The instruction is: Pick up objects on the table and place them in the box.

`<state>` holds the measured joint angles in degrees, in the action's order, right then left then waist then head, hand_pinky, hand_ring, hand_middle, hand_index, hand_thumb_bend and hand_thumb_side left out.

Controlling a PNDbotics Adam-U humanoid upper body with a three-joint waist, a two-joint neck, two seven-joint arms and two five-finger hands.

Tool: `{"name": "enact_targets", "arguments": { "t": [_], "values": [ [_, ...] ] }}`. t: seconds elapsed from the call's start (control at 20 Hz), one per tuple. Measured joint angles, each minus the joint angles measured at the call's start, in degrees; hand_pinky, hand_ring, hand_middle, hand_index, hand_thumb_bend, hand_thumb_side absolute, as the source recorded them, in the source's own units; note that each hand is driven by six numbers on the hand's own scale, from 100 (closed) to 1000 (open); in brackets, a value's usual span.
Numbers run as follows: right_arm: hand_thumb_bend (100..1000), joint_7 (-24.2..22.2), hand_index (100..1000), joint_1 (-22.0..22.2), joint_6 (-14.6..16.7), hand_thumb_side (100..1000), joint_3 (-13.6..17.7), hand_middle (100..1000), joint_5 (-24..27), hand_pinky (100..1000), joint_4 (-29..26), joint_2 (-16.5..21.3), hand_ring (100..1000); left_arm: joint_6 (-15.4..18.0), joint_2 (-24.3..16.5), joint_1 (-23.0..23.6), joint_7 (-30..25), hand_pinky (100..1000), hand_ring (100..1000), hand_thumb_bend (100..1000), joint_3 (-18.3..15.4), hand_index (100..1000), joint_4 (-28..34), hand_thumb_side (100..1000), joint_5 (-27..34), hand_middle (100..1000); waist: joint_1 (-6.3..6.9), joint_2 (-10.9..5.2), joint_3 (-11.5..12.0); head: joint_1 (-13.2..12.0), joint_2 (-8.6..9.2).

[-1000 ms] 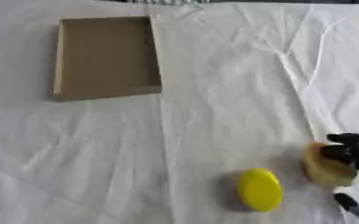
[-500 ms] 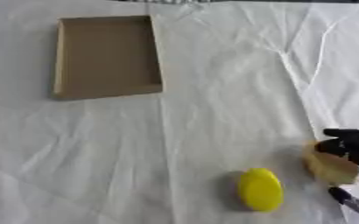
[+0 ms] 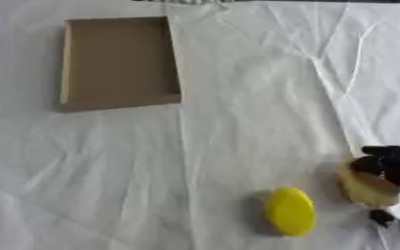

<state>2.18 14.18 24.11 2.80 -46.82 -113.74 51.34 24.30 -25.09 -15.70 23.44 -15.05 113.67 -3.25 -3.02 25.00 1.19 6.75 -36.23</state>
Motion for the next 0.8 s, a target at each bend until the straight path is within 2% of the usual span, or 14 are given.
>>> {"name": "enact_targets", "arguments": {
  "t": [0.15,0.2,0.5,0.8],
  "values": [
    [114,0.21,888,-0.05,-0.04,100,-0.44,758,1.94,877,0.00,0.00,914,-0.14,0.29,0.05,-0.14,857,790,172,0.01,851,0.00,596,0.20,752,-0.03,0.00,0.08,0.11,0.00],
    [100,0.29,879,-0.06,0.03,100,-0.46,749,2.72,876,0.00,0.00,910,-0.17,0.42,0.06,-0.17,857,790,173,0.01,851,0.00,595,0.25,752,-0.06,0.00,0.08,0.13,0.00],
    [100,0.42,847,-0.10,0.12,100,-0.71,710,6.04,870,0.00,0.00,895,-0.30,0.43,0.06,-0.31,858,791,171,0.01,851,0.00,598,0.49,752,-0.13,0.00,0.11,0.15,0.01],
    [100,2.40,794,-1.21,0.80,100,-0.30,640,8.25,827,0.00,0.05,822,-0.39,0.44,0.06,-0.45,859,791,168,0.03,851,0.00,598,0.69,753,-0.29,0.00,0.19,0.13,0.05]
  ]
}}
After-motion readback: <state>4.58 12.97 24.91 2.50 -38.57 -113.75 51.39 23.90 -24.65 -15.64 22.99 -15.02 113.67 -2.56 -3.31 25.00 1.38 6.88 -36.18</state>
